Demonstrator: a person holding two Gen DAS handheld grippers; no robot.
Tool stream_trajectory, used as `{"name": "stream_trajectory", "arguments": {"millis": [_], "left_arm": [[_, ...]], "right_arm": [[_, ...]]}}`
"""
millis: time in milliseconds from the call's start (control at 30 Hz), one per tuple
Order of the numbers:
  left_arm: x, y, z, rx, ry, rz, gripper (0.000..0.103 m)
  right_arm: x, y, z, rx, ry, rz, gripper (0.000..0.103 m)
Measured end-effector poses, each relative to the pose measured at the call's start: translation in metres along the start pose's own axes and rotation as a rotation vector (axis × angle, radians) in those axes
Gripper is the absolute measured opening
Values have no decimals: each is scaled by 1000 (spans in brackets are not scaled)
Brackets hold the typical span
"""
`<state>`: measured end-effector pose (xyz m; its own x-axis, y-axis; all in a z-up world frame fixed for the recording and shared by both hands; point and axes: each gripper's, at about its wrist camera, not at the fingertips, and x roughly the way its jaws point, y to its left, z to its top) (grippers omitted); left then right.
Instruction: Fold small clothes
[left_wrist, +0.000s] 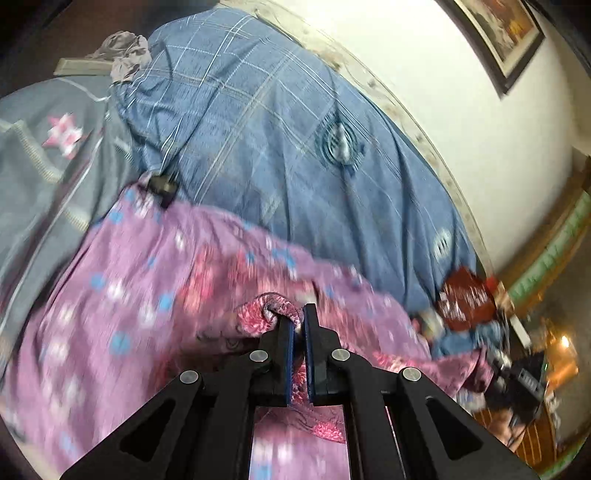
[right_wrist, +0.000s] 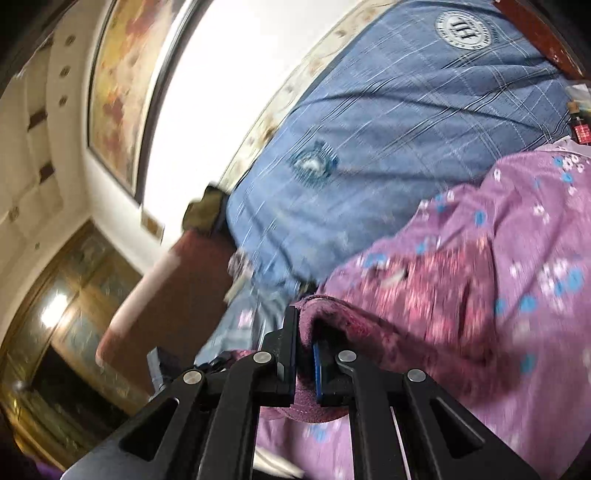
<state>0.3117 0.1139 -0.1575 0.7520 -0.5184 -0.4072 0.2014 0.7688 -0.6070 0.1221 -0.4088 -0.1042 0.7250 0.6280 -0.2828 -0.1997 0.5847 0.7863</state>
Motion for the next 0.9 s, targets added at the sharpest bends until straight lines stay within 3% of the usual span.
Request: {"name": "stream_trajectory", "arguments": {"millis": [100, 233, 300, 333, 367, 433, 533, 600, 633, 700, 767, 800, 900], "left_arm": [[45, 4, 21, -34, -54, 37, 3], [118, 23, 23, -86, -104, 110, 3], [155, 32, 17, -86, -72, 189, 3], [171, 37, 16, -93, -29, 244, 3], [180, 41, 15, -108, -7, 255, 3], [184, 41, 17, -127, -34, 238, 6], [182, 36, 23, -118, -61, 201, 8], [174, 35, 23, -148, -90, 164, 11], [173, 35, 22, -169, -108, 138, 18], [167, 30, 19, -177, -137, 100, 34], [159, 33, 19, -151, -153, 131, 61], [153, 32, 18, -137, -185, 170, 64], [127, 48, 16, -179, -230, 192, 65]], "right_arm": [[43, -34, 25, 51, -40, -65, 6], [89, -84, 40, 134, -102, -242, 14], [104, -109, 43, 205, -101, -261, 37], [110, -125, 41, 238, -125, -277, 58], [111, -131, 40, 245, -152, -302, 61], [117, -136, 43, 232, -151, -337, 61], [117, -119, 44, 107, -168, -347, 61], [125, -105, 36, 43, -89, -307, 55], [133, -95, 30, 1, -16, -282, 49], [152, -73, 10, -115, 125, -287, 41], [177, -50, -17, -222, 283, -276, 35], [183, -44, -26, -239, 321, -273, 35], [217, -30, -57, -268, 481, -235, 35]]}}
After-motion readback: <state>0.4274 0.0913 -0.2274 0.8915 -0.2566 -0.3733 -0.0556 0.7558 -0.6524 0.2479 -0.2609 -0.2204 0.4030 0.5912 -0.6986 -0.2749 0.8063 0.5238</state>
